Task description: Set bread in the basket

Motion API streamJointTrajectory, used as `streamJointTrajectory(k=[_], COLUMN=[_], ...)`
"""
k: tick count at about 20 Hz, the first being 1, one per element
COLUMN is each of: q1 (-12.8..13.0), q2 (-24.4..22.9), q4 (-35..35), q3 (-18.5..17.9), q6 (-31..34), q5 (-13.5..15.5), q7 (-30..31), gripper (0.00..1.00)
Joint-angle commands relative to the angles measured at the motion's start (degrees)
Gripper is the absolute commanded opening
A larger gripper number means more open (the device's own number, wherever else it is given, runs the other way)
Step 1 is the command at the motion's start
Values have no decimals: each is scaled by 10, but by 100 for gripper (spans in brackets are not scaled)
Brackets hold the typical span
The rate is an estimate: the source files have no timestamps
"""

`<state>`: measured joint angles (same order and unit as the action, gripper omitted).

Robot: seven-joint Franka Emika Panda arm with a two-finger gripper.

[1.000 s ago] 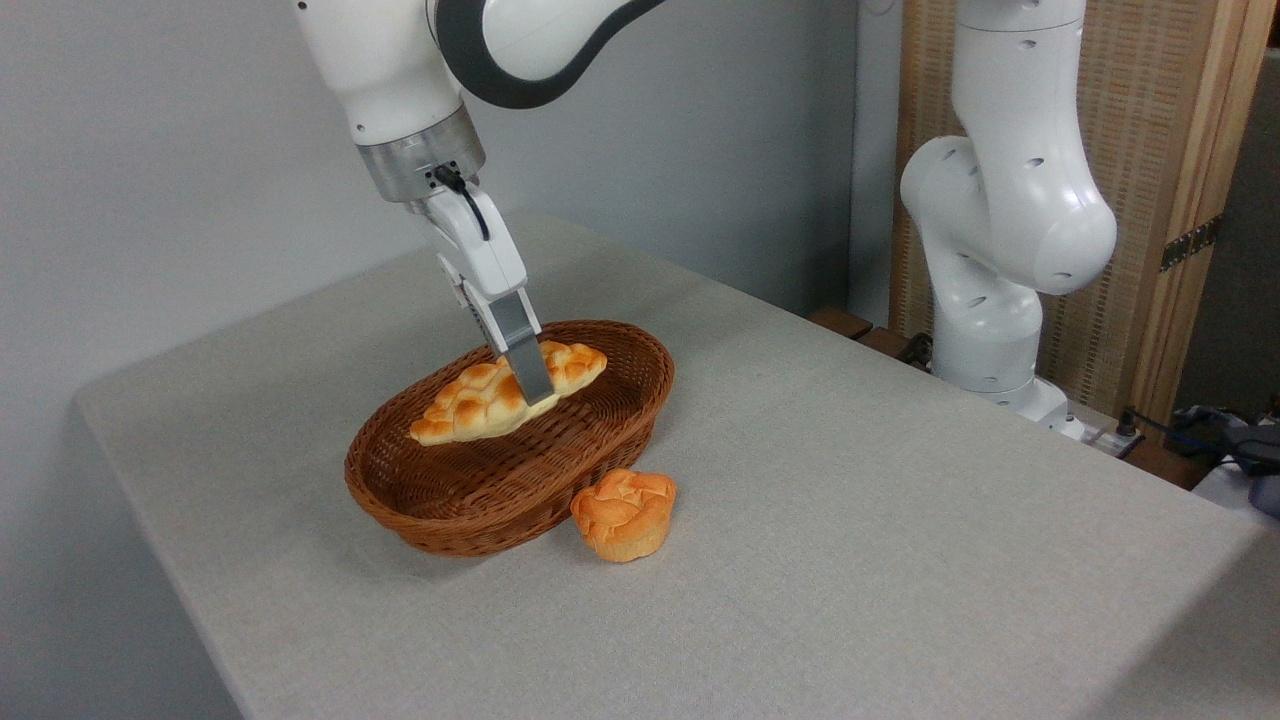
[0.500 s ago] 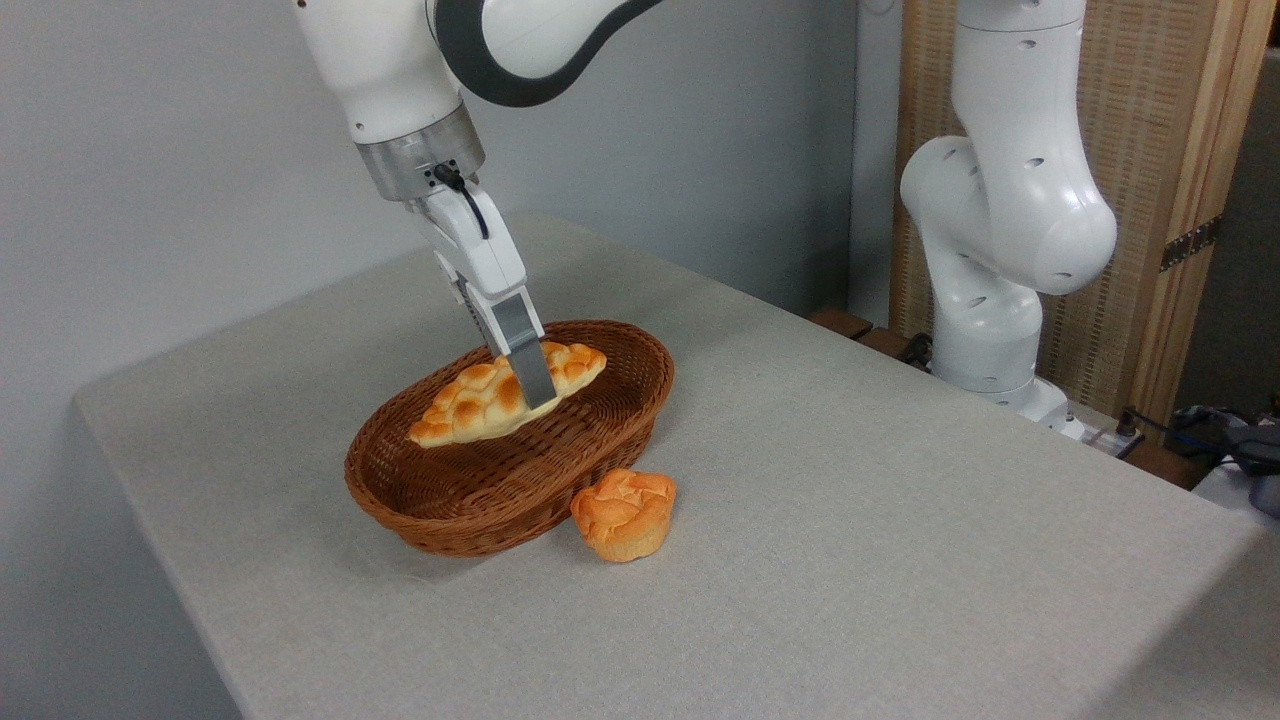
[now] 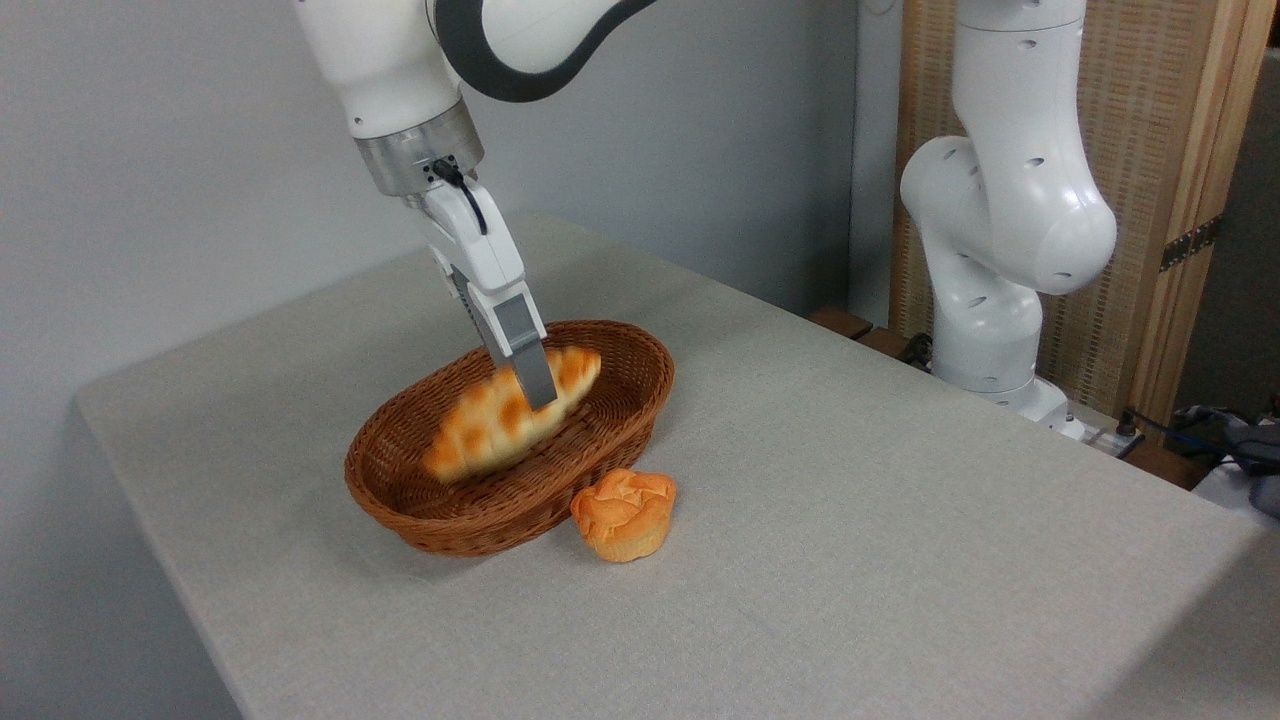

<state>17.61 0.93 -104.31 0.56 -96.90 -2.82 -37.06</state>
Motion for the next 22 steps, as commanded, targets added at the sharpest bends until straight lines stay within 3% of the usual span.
streamJointTrajectory(k=[1, 9, 12, 16, 18, 22], q1=[2, -7, -59, -102, -114, -116], q2=[-8, -25, -50, -66, -66, -37], q4=[5, 30, 40, 59, 81, 138], q3=[-3, -13, -5, -5, -10, -13], q6=[10, 10, 11, 10, 12, 47], q5=[-6, -4, 7, 32, 45, 45], q7=[6, 41, 44, 43, 45, 41], gripper=[100, 100, 100, 100, 100, 100])
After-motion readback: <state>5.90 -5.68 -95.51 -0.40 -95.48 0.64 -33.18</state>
